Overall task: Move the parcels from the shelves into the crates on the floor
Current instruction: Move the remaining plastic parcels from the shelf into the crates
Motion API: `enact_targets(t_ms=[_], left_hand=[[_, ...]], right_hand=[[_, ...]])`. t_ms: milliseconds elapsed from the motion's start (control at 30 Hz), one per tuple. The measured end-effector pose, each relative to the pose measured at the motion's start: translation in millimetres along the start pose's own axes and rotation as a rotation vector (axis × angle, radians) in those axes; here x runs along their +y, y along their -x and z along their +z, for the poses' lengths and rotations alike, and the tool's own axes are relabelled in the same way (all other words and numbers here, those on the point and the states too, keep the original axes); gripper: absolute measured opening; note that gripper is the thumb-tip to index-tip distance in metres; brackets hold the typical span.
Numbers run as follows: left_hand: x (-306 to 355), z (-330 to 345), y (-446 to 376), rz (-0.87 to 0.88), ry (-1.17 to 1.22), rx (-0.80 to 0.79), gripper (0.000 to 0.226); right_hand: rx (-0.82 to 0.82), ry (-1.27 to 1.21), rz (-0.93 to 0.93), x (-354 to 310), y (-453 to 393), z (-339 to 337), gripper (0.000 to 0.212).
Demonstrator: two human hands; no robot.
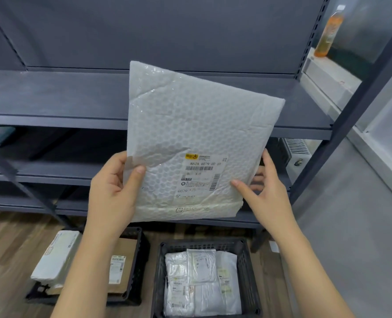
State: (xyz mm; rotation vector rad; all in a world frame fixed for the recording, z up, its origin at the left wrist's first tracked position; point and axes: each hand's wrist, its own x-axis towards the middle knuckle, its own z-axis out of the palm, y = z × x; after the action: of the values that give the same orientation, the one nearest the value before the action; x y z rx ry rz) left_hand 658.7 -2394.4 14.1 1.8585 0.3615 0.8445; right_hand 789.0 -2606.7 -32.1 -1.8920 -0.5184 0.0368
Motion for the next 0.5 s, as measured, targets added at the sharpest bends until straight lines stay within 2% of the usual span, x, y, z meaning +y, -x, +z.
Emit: enact_targets(t_ms=[100,200,333,500], left_hand=[[-1.1,-3.3,-5.5,0.069,-0.273,0.049,0.023],[-1.0,-5.9,-9.9,0.078,-0.543,-0.022,0.041],[8.1,-4.9,-8.5,0.018,-0.548,0.017,0.066],[21.8,-8.8,-11.9,0.125,-0.595,0.128,0.053]], right_hand=[[0.058,0.021,-0.047,-12.3,-3.7,-4.7,0.073],[0.082,0.048,-0.047,-23.6,-7.8,-9.7,0.076],[0.134,0.091,-0.081,-39.7,-14.4,-12.1,0.078],[0.205,0.220,-0.154,-62.6,-16.0,-13.9,0.068]])
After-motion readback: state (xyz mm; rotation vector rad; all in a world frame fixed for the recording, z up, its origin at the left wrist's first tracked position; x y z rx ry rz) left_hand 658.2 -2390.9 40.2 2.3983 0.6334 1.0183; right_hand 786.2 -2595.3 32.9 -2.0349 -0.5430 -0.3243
